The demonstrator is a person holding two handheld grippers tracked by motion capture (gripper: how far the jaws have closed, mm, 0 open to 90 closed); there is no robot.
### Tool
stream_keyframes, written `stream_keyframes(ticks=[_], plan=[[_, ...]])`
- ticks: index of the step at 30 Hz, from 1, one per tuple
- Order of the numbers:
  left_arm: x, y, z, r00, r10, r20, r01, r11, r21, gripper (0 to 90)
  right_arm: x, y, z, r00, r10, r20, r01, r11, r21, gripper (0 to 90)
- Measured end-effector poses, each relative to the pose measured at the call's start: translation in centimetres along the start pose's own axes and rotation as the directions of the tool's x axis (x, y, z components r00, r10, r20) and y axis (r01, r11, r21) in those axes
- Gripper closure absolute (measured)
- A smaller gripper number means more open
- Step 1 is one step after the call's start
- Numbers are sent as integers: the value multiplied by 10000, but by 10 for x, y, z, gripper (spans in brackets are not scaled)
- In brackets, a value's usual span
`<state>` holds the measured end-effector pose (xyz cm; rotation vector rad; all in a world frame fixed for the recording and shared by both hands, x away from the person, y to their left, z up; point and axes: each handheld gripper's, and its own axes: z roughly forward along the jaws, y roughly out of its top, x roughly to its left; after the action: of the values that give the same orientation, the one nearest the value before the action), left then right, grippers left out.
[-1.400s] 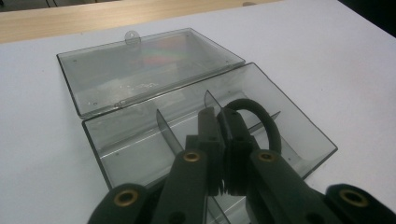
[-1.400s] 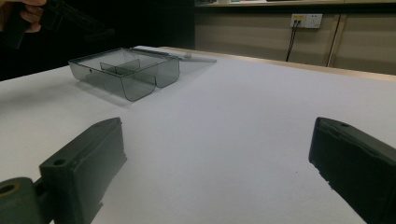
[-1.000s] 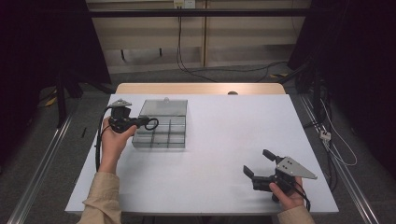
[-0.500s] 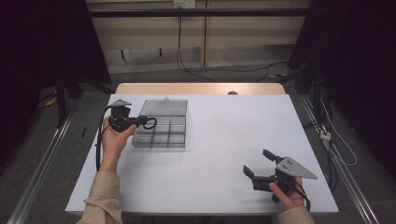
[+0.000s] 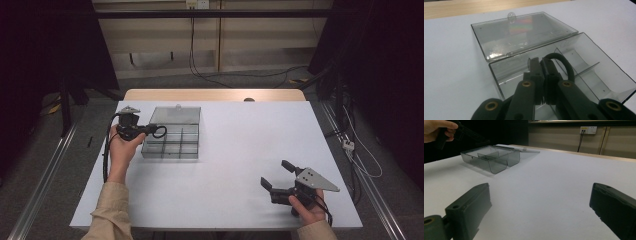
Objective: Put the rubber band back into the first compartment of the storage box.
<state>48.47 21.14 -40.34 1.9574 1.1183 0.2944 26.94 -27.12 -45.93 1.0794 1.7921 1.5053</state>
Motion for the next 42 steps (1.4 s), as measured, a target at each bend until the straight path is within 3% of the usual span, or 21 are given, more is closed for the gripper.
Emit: stream_keyframes(ticks=[20, 42], plan=[[8, 0, 3, 9999, -113, -97, 112, 9999, -89, 881, 0, 0, 0, 10000, 29, 31, -29, 10000, 14, 31], [18, -4, 11, 9985, -275, -475, 274, 9996, -19, 878, 0, 0, 0, 10000, 14, 24, -14, 10000, 8, 31]])
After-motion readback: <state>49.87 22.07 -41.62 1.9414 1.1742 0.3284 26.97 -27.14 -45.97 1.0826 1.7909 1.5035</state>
